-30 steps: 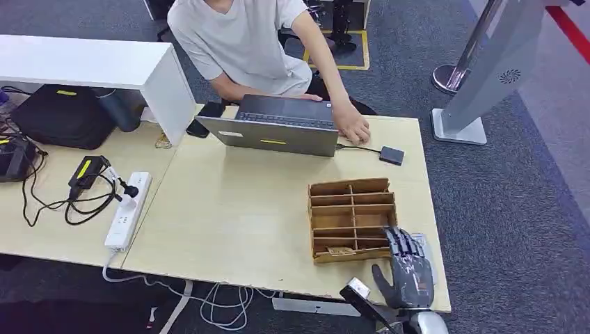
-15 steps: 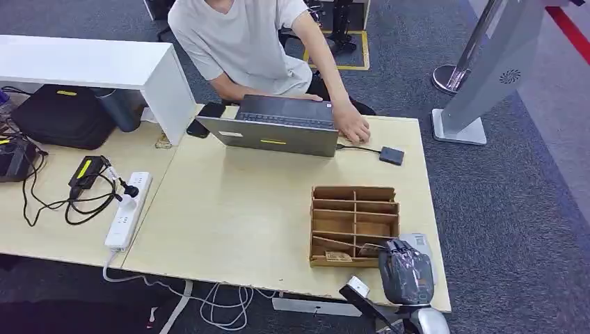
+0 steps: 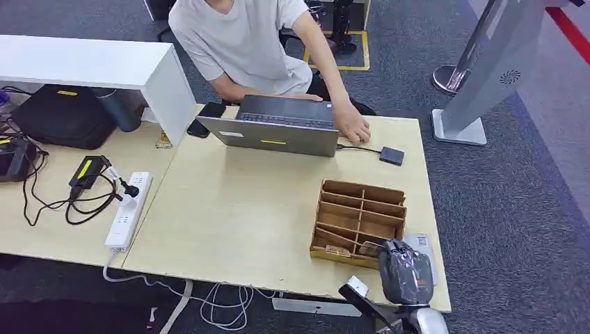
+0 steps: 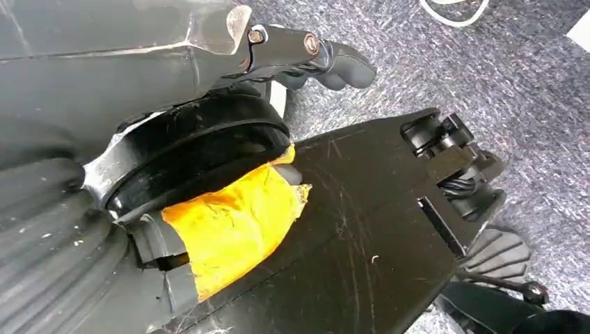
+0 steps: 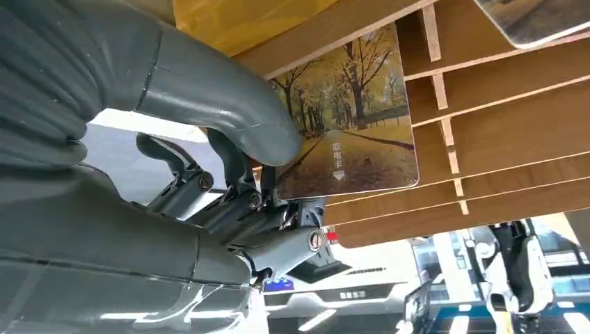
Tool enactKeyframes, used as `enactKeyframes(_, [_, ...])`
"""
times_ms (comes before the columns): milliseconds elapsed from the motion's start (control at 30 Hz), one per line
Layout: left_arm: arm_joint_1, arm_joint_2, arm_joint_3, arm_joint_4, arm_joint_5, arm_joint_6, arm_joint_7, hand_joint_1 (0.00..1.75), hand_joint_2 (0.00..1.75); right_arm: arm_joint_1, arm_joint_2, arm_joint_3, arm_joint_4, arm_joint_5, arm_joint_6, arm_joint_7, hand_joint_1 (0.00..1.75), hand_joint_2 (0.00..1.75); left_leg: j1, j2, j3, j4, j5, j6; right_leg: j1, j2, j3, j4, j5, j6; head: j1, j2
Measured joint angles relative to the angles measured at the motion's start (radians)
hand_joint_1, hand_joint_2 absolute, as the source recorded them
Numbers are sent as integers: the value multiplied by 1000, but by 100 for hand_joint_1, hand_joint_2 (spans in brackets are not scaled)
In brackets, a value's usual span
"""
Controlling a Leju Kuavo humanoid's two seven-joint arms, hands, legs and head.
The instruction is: Pass the card to the sensor for recognition and then transmit it.
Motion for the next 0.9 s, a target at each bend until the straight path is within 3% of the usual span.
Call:
enactKeyframes(300, [0, 0, 0, 0, 8, 0, 22, 0, 175, -9, 0, -12, -18, -52, 60, -12, 175, 175, 0, 0, 0, 0, 0, 0, 0, 0, 1, 0, 0, 0, 0, 0])
enactKeyframes(667, [0, 0, 0, 0, 11, 0, 26, 0, 175, -63, -34, -17, -106, -231, 327, -45, 175, 175, 0, 2, 1, 0, 1, 1, 0, 1, 1, 0, 2, -1, 0, 0])
enactKeyframes(900, [0, 2, -1, 0, 16, 0, 16, 0, 175, -111, -65, -16, -130, -253, 371, -19, 175, 175, 0, 2, 1, 0, 2, 1, 0, 1, 1, 0, 2, -2, 0, 0])
